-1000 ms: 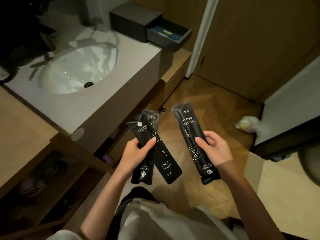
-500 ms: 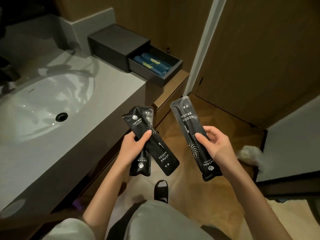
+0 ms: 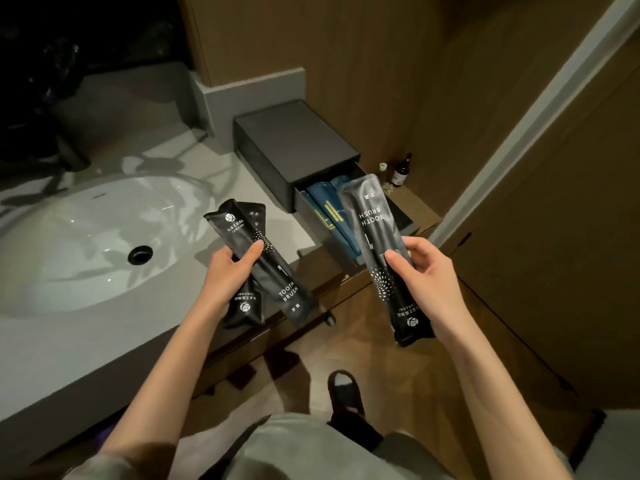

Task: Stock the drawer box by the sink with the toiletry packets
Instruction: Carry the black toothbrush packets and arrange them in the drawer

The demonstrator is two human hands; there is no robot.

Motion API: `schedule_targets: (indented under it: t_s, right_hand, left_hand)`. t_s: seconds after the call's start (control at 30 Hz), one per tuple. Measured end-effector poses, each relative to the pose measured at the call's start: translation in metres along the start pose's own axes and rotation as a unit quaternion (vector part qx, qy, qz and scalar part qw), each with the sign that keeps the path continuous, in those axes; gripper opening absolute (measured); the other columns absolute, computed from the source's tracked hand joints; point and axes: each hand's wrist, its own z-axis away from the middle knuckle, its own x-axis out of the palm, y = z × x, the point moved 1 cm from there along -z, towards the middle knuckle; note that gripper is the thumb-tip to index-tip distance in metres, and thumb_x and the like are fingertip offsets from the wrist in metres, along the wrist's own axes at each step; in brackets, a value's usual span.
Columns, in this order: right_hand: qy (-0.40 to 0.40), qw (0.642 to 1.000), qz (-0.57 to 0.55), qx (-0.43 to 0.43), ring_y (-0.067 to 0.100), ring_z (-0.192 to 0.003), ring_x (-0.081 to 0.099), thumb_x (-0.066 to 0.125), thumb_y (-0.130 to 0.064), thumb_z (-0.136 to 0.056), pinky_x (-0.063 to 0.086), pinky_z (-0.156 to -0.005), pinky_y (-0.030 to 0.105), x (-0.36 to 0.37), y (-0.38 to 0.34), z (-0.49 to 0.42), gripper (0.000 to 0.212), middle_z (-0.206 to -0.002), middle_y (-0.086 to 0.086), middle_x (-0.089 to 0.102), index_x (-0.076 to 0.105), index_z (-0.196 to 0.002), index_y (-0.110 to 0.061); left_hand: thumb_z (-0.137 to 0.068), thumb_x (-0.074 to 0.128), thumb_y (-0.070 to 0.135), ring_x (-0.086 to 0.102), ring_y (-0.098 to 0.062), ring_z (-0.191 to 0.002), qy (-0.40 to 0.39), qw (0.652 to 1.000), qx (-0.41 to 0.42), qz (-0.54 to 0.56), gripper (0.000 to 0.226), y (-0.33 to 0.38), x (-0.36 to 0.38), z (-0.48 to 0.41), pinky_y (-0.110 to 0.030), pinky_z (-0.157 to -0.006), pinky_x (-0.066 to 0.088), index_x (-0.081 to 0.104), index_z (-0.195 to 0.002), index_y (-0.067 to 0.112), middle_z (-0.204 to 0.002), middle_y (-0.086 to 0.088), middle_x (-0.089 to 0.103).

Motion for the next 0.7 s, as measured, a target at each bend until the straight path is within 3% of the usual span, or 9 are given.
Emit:
schedule_targets:
  t_s: [0.1, 0.23, 0.3, 0.47, 0.6, 0.7]
  right_hand:
    - [-0.050, 0.998, 0.003, -0.026, 0.009, -0.083, 0.070, 0.065, -0.025, -0.089, 0.057, -0.068, 0.024, 0.004, -0.006, -0.054, 0.014, -0.099, -0.007, 0.071, 0.064, -0.103, -0.027]
    - [-0.114, 0.992, 0.000, -0.059, 0.002, -0.081, 0.068, 0.065, -0.019, -0.089, 0.052, -0.067, 0.016, 0.012, -0.015, -0.121, 0.015, -0.094, -0.007, 0.072, 0.066, -0.104, -0.019]
    - [-0.150, 0.986, -0.001, -0.067, 0.004, -0.081, 0.068, 0.066, -0.017, -0.089, 0.054, -0.070, 0.019, 0.015, -0.020, -0.149, 0.013, -0.091, -0.007, 0.072, 0.066, -0.102, -0.019]
    - [-0.230, 0.971, -0.003, -0.068, 0.020, -0.089, 0.070, 0.066, -0.016, -0.088, 0.055, -0.080, 0.034, 0.022, -0.024, -0.206, 0.012, -0.094, 0.001, 0.073, 0.066, -0.101, -0.018]
    - [-0.268, 0.962, -0.010, -0.058, 0.017, -0.087, 0.070, 0.066, -0.015, -0.088, 0.054, -0.080, 0.030, 0.028, -0.024, -0.235, 0.012, -0.092, 0.000, 0.074, 0.066, -0.100, -0.019]
    - [-0.287, 0.956, -0.012, -0.053, 0.020, -0.090, 0.070, 0.065, -0.014, -0.089, 0.055, -0.083, 0.033, 0.032, -0.025, -0.246, 0.012, -0.094, 0.003, 0.074, 0.066, -0.101, -0.016]
  left_hand:
    - [-0.088, 0.066, 0.032, 0.068, -0.022, -0.093, 0.040, 0.999, -0.014, -0.015, 0.009, -0.005, 0.005, -0.029, -0.041, -0.090, 0.053, 0.067, -0.088, 0.023, -0.096, -0.003, 0.072]
    - [-0.090, 0.063, 0.033, 0.066, -0.019, -0.093, 0.078, 0.996, -0.028, -0.032, 0.021, -0.005, 0.018, -0.063, -0.034, -0.087, 0.051, 0.064, -0.103, 0.017, -0.104, -0.005, 0.069]
    - [-0.089, 0.063, 0.036, 0.064, -0.022, -0.096, 0.106, 0.992, -0.042, -0.057, 0.024, -0.004, 0.023, -0.077, -0.037, -0.090, 0.050, 0.064, -0.104, 0.018, -0.103, -0.005, 0.068]
    - [-0.090, 0.060, 0.038, 0.066, -0.024, -0.091, 0.155, 0.979, -0.076, -0.107, 0.023, -0.004, 0.034, -0.105, -0.037, -0.085, 0.052, 0.066, -0.091, 0.015, -0.093, -0.006, 0.070]
    - [-0.088, 0.059, 0.045, 0.066, -0.027, -0.087, 0.183, 0.964, -0.125, -0.147, 0.030, -0.009, 0.039, -0.119, -0.037, -0.080, 0.052, 0.064, -0.083, 0.016, -0.087, -0.010, 0.070]
    - [-0.080, 0.054, 0.060, 0.060, -0.034, -0.097, 0.207, 0.943, -0.147, -0.213, 0.039, -0.013, 0.041, -0.124, -0.042, -0.089, 0.049, 0.061, -0.068, 0.024, -0.090, -0.012, 0.066]
